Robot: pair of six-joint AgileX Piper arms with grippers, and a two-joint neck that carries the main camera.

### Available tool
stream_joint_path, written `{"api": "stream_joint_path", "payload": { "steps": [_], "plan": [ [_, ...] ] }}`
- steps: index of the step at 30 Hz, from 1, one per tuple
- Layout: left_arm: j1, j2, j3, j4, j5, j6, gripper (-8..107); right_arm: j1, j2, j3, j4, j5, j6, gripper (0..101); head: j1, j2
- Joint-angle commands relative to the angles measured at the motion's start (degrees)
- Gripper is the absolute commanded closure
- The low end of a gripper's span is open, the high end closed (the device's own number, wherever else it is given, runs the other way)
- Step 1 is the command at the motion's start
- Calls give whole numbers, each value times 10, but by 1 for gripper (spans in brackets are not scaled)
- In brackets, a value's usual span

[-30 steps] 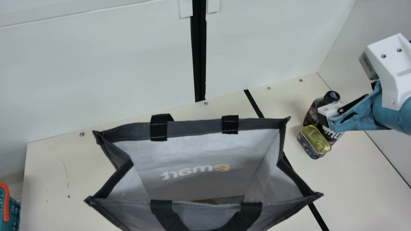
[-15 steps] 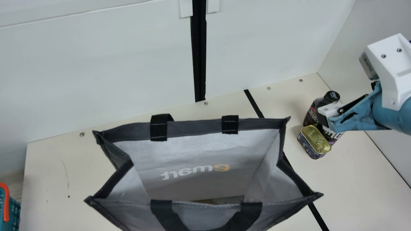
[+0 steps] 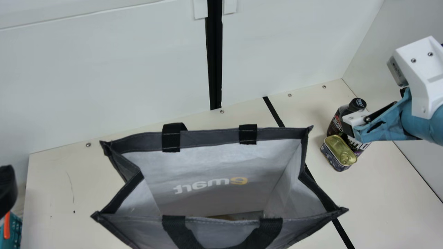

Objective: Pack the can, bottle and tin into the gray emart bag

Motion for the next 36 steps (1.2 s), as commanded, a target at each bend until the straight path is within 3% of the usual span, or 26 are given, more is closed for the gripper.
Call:
{"api": "stream_joint_path", "payload": {
  "steps": [1, 29, 36],
  "plan": [
    [-3, 8, -13, -4, 1, 4, 9, 0, 0, 0, 0, 0, 0, 10, -13, 0],
    [-71, 121, -201, -101, 45, 104, 9, 0, 0, 0, 0, 0, 0, 10, -13, 0],
    [-88, 145, -224, -128, 51, 124, 9, 0, 0, 0, 0, 0, 0, 10, -13, 0]
  ]
}}
